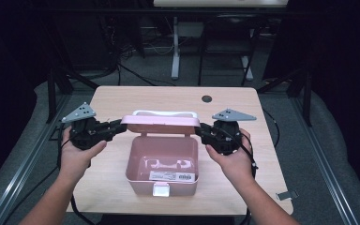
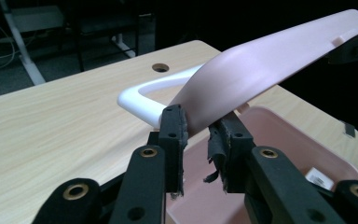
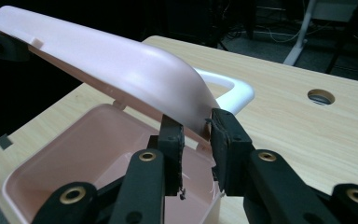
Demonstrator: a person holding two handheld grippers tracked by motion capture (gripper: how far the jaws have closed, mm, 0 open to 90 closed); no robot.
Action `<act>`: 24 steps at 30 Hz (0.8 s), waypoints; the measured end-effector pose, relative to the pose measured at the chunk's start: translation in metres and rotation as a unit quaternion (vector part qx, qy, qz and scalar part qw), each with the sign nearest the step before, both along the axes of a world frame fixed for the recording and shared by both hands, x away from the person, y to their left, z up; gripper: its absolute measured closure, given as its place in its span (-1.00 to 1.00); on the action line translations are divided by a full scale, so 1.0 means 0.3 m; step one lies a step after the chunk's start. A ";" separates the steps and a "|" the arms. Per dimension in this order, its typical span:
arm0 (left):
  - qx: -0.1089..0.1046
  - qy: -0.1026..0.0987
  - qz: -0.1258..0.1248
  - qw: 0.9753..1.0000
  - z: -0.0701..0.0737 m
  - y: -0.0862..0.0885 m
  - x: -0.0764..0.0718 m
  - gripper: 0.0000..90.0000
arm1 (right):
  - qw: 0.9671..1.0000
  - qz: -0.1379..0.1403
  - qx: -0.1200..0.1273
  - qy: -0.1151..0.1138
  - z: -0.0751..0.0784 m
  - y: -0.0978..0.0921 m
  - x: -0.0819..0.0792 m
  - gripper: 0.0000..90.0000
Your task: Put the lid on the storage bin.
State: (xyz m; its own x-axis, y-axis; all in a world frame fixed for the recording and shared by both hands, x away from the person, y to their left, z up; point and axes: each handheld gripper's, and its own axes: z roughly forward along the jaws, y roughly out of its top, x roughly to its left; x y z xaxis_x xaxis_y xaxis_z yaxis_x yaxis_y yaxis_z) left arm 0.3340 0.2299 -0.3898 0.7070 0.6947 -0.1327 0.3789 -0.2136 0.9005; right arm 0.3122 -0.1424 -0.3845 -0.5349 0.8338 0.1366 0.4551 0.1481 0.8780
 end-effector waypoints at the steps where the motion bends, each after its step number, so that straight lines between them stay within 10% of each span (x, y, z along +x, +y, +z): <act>1: 0.002 0.002 -0.003 1.000 -0.004 0.001 -0.009 0.63 | 1.000 0.002 0.001 -0.001 -0.004 -0.001 -0.007 0.63; 24: 0.008 0.013 -0.018 1.000 -0.048 0.013 -0.082 0.58 | 1.000 0.022 0.004 0.013 -0.053 -0.016 -0.082 0.58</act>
